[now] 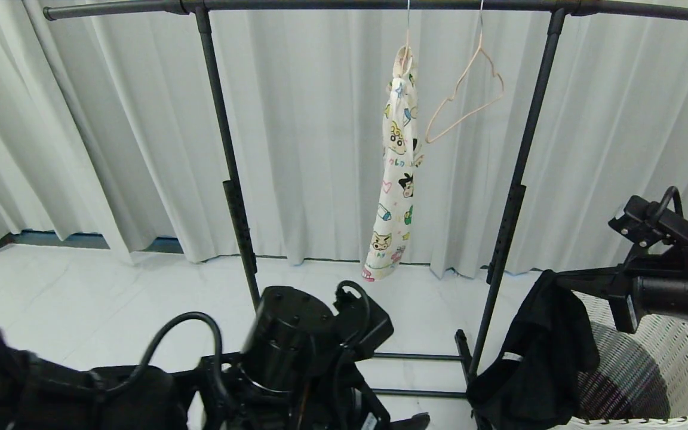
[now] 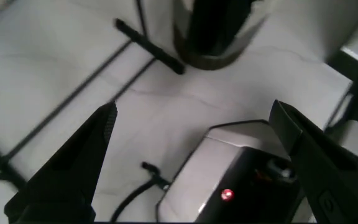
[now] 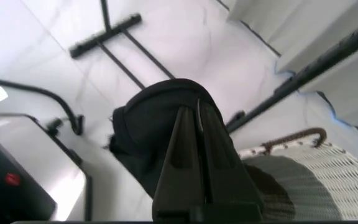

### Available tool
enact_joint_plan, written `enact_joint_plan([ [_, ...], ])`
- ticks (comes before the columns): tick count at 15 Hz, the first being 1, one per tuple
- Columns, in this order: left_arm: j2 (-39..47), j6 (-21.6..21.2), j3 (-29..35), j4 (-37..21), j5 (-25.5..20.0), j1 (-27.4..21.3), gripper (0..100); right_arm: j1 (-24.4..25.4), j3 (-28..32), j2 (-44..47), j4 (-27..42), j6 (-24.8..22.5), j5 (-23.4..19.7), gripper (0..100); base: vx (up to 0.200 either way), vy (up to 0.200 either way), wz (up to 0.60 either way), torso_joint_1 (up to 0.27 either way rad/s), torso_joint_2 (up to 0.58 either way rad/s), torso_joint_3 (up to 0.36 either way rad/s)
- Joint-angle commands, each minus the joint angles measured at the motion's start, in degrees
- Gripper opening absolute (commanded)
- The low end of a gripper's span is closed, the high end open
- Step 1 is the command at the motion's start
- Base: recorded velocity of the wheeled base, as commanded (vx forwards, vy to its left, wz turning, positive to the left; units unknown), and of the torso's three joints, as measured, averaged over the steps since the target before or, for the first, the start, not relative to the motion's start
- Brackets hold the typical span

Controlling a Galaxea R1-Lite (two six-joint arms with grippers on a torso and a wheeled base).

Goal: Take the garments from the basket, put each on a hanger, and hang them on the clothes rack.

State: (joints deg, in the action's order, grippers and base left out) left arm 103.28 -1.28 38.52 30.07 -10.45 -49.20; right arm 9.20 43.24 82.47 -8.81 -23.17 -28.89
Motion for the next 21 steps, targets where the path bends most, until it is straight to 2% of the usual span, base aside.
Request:
enact_joint_plan([
  [1,12.30,2.25,8.24,0.16,-1.42,-2.92,100,0.82,0.00,-3.63,-0.06,1.73,-0.02,0,0.000,0.000,0.00,0.000,0.00,0.000],
  [4,22.23,5.59,18.26,2.45,-1.33,-3.45,100,0.90,-0.26,-6.00,0.29,3.05,-0.02,0,0.000,0.000,0.00,0.000,0.00,0.000],
  [6,27.15,6.11,21.07,2.71,-1.33,-2.13,100,1.34,-0.70,-7.23,1.08,3.22,-0.02,0,0.000,0.000,0.00,0.000,0.00,0.000],
  [9,30.75,6.20,23.26,6.58,-1.33,-0.11,100,2.05,-1.67,-8.64,1.17,3.31,-0.02,0,0.000,0.000,0.00,0.000,0.00,0.000],
  [12,33.92,6.11,25.64,6.75,-1.33,0.86,100,3.28,-2.81,-9.52,1.17,4.98,-0.02,0,0.000,0.000,0.00,0.000,0.00,0.000],
  [17,40.86,5.94,35.13,6.75,-1.59,0.95,100,3.72,-2.90,-9.78,1.17,5.33,-0.02,0,0.000,0.000,0.00,0.000,0.00,0.000],
  [20,43.50,5.85,36.80,6.75,-1.68,1.48,100,3.72,-2.81,-10.40,1.08,6.65,-0.02,0,0.000,0.000,0.00,0.000,0.00,0.000],
  [21,43.59,5.85,36.89,6.75,-1.77,1.48,0,3.72,-2.72,-10.40,1.08,7.09,-0.02,0,0.000,0.000,0.00,0.000,0.00,0.000],
])
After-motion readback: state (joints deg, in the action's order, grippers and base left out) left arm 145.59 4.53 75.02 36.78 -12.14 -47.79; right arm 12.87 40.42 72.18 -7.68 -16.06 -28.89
